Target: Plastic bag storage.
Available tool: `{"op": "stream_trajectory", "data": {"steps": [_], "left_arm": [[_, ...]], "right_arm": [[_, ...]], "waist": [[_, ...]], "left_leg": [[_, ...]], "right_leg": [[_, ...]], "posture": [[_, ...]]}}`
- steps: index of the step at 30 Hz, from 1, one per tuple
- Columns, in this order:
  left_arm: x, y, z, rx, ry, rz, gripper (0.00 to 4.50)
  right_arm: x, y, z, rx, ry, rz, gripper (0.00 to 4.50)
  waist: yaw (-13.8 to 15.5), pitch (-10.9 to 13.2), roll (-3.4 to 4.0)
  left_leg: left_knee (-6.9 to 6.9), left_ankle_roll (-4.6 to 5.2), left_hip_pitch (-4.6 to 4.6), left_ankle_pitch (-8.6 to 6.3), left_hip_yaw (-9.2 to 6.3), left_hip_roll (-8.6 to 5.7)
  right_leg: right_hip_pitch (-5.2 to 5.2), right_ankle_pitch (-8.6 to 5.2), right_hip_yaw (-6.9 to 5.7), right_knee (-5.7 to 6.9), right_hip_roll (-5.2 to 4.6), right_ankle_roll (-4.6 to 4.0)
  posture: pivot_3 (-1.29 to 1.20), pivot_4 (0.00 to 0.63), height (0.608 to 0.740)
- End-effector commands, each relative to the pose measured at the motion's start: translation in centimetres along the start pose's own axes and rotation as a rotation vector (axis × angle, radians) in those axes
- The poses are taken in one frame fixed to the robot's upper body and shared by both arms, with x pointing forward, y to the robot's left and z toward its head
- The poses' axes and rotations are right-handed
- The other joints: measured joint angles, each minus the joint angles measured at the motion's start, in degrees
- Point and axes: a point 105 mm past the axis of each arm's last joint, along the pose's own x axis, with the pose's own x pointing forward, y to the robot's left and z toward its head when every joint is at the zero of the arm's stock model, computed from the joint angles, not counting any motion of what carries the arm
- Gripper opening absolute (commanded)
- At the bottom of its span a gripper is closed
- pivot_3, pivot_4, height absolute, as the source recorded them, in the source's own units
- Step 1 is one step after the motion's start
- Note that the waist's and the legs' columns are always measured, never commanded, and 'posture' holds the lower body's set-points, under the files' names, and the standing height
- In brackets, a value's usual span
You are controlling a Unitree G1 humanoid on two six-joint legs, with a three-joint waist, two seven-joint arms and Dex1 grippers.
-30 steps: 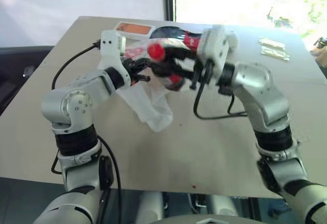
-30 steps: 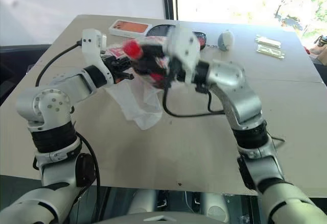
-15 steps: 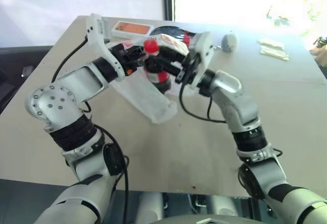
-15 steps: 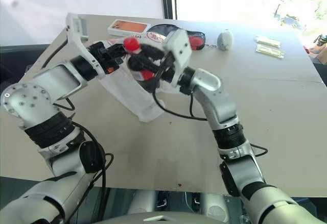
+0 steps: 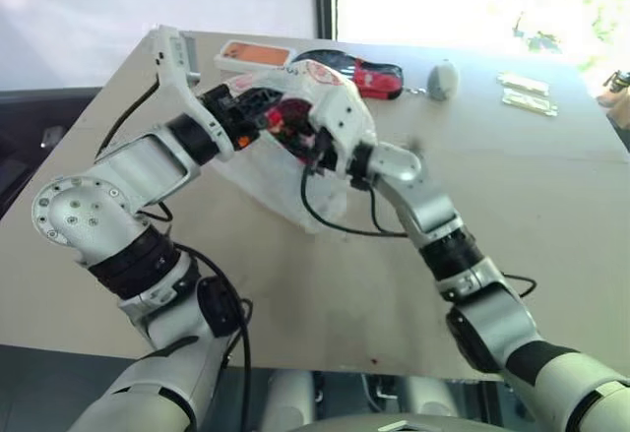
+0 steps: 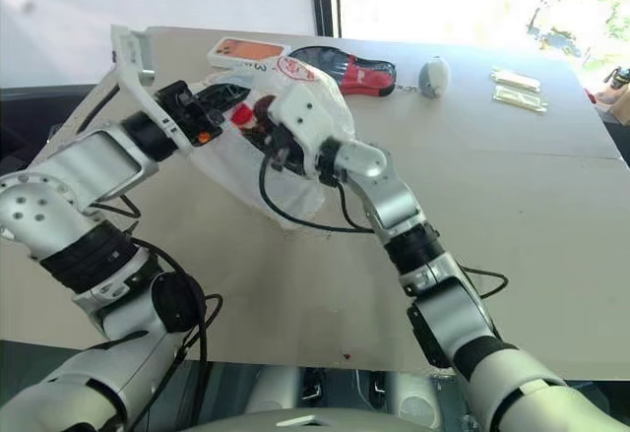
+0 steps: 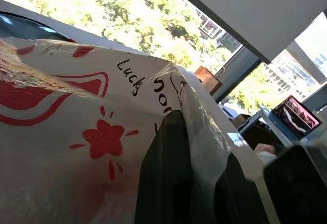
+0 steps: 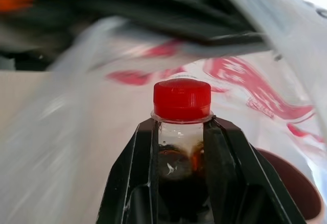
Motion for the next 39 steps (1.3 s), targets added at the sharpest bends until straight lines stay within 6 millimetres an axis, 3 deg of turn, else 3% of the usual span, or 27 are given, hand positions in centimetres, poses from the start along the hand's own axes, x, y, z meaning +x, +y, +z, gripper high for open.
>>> {"op": "stream_trajectory", "data": {"steps": [1, 5, 9, 12, 15, 16, 22, 23, 27, 35, 37, 39], "left_arm": [[-0.4, -1.4, -0.5, 0.068, 0.026, -0.050, 0.00], [-0.4, -1.4, -1.3, 0.090, 0.047, -0.038, 0.00], [-0.3, -0.4, -0.7, 0.093, 0.010, 0.023, 0.00], [-0.3, 0.0, -0.3, 0.080, -0.024, 0.048, 0.00], [-0.3, 0.4, 0.0, 0.079, -0.054, 0.072, 0.00], [-0.4, 0.7, 0.0, 0.080, -0.059, 0.087, 0.00], [-0.5, 2.7, 1.0, 0.046, -0.127, 0.181, 0.00], [-0.5, 3.0, 1.2, 0.039, -0.136, 0.195, 0.00], [-0.5, 3.7, 1.5, 0.034, -0.148, 0.222, 0.00], [-0.5, 3.8, 1.5, 0.037, -0.151, 0.223, 0.00], [-0.3, 3.8, 1.5, 0.067, -0.127, 0.214, 0.00], [-0.1, 3.7, 1.6, 0.088, -0.117, 0.208, 0.00]], "right_arm": [[0.6, -2.2, 3.1, 0.062, -0.091, -0.100, 0.74], [1.6, -3.9, 3.3, 0.117, -0.079, -0.181, 0.74], [3.3, 1.6, 1.7, 0.092, 0.007, 0.096, 0.74], [3.5, 4.1, 1.4, 0.100, 0.007, 0.217, 2.21], [2.9, 3.8, 1.4, 0.094, 0.006, 0.204, 3.47], [2.5, 3.3, 1.4, 0.079, 0.011, 0.183, 3.82], [-1.5, 0.0, 1.7, -0.007, 0.063, 0.105, 3.82], [-2.1, -0.3, 1.8, -0.016, 0.070, 0.097, 4.32], [-4.1, -0.7, 2.2, -0.054, 0.099, 0.083, 4.44], [-4.5, -0.6, 2.3, -0.053, 0.112, 0.079, 4.44], [-9.9, -1.6, 3.0, -0.128, 0.202, -0.015, 4.44], [-12.7, 0.3, 4.7, -0.088, 0.187, 0.040, 4.44]], "waist": [[0.03, 0.00, 0.00], [0.02, 0.01, 0.01], [-0.26, 0.01, 0.02], [-1.11, 0.02, 0.03], [-0.92, 0.02, 0.03], [-0.88, 0.02, 0.03], [-0.56, 0.02, 0.03], [-0.53, 0.02, 0.03], [-0.71, 0.02, 0.03], [-0.88, 0.02, 0.03], [-0.32, 0.02, 0.03], [1.12, 0.05, 0.07]], "left_leg": [[0.00, 0.00, 0.00, 0.00, 0.00, 0.00], [0.00, 0.00, -0.01, 0.00, 0.01, -0.03], [-0.05, 0.00, -0.01, -0.01, 0.03, -0.02], [-0.10, 0.00, -0.02, -0.01, 0.03, -0.02], [-0.10, -0.01, -0.04, -0.01, -0.04, -0.02], [-0.07, 0.00, -0.05, -0.01, -0.04, -0.02], [-0.03, -0.01, -0.05, -0.01, -0.10, -0.09], [-0.02, -0.01, -0.05, -0.01, -0.11, -0.09], [-0.04, 0.00, -0.05, -0.01, -0.09, -0.08], [-0.04, -0.01, -0.04, 0.00, -0.07, -0.06], [-0.05, -0.01, -0.06, 0.00, -0.07, -0.07], [-0.06, 0.00, -0.20, -0.01, -0.30, -0.18]], "right_leg": [[0.00, 0.00, 0.00, 0.00, 0.00, 0.00], [0.00, 0.00, 0.00, -0.01, -0.02, 0.00], [-0.01, 0.00, 0.03, -0.04, 0.00, 0.00], [-0.04, 0.00, 0.04, -0.04, 0.01, 0.00], [-0.03, 0.00, 0.03, -0.04, 0.01, 0.00], [-0.02, 0.00, 0.03, -0.03, 0.00, 0.00], [0.01, 0.00, 0.02, -0.02, -0.05, 0.00], [0.01, 0.00, 0.01, -0.02, -0.04, 0.00], [0.00, 0.00, 0.03, -0.02, -0.03, 0.00], [-0.02, -0.01, 0.03, -0.03, 0.02, 0.01], [-0.02, -0.01, 0.03, -0.04, 0.00, 0.01], [-0.02, -0.04, 0.02, -0.13, -0.02, 0.06]], "posture": [[0.00, 0.150, 0.740], [0.00, 0.150, 0.740], [0.00, 0.150, 0.740], [0.00, 0.150, 0.740], [0.00, 0.150, 0.740], [0.00, 0.150, 0.740], [0.00, 0.150, 0.740], [0.00, 0.150, 0.740], [0.00, 0.150, 0.740], [0.00, 0.150, 0.740], [0.00, 0.150, 0.740], [0.00, 0.150, 0.740]]}}
